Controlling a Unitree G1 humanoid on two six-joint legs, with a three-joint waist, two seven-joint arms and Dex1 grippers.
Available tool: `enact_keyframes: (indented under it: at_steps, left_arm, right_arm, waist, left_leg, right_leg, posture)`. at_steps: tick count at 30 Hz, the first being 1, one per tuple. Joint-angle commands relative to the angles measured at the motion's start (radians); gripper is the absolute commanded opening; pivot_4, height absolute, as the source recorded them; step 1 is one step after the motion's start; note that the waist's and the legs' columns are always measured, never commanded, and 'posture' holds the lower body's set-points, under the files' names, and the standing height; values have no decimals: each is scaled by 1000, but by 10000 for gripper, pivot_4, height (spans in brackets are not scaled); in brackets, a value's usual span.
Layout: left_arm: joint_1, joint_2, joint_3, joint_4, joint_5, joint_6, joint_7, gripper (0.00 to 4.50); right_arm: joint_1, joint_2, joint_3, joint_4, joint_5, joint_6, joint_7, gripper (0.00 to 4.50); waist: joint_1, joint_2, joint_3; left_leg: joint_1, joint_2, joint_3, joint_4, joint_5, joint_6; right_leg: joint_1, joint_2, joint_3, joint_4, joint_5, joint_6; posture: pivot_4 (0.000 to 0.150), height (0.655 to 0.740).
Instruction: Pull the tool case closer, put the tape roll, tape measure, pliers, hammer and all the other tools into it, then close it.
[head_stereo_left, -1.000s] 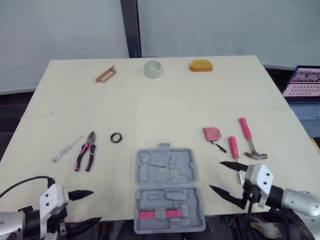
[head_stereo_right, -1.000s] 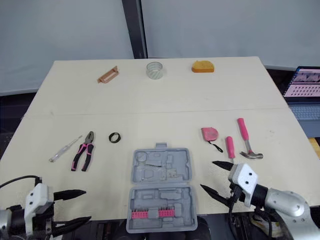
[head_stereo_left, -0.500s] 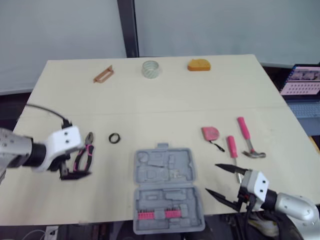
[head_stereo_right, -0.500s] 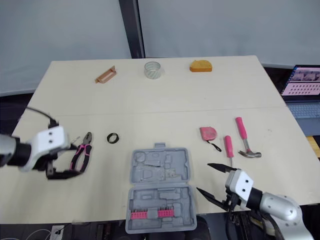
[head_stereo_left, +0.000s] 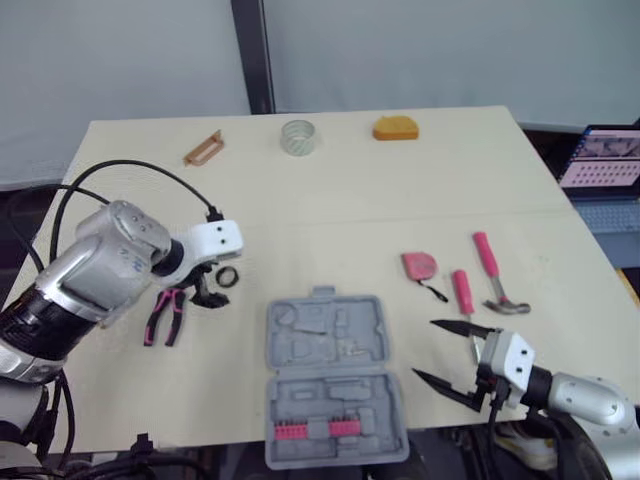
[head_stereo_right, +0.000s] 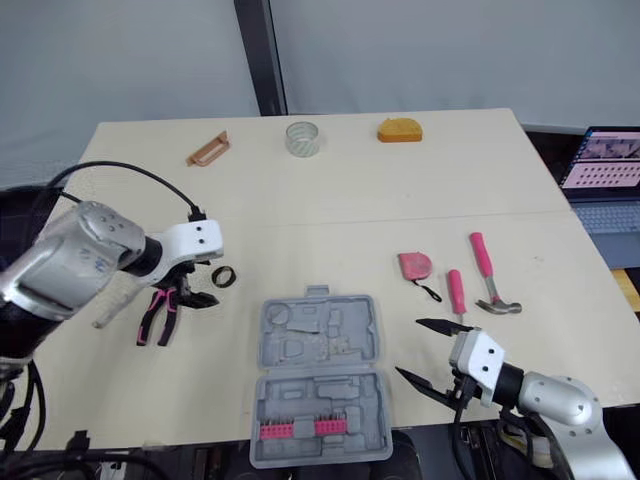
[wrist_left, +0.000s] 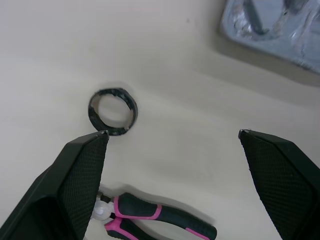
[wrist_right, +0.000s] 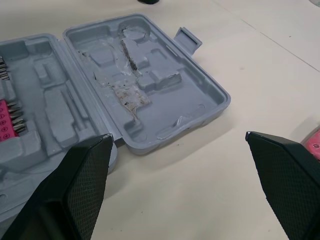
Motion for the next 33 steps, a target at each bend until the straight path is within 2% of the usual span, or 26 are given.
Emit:
enact_keyframes:
  at_steps: [1,20,30,33]
  left_arm:
    - [-27,-15,-6,20,46,-5,-6,44728]
    - [-4,-203,-25,301,204,-207,21,44728]
    - [4,-249,-9,398,251,-280,17,44728]
    - [7,-258,3,406,256,-288,21,36322]
  right_arm:
    - [7,-13,-20,-26,24,-4,16,44895]
    - [52,-14,-39,22,28,-78,19,44895]
    - [65,-23,-60,61,36,-117,34,44895]
    - [67,-23,-69,71,41,-125,41,45000]
  waist:
    - [1,-1,1]
    - [2,-2,1]
    - [2,-2,1]
    - [2,-2,1]
  left_leg:
    - [0,0,0,1,0,0]
    - [-1,0,-1,5,0,0]
    - [-2,0,-1,6,0,1]
    - [-1,0,-1,6,0,1]
  right_leg:
    - [0,0,0,0,0,0]
    - [1,0,0,2,0,0]
    - [1,0,0,2,0,0]
    - [1,0,-1,3,0,0]
  posture:
    - [1500,7400]
    - [1500,7400]
    - [1500,7400]
    - [1500,7400]
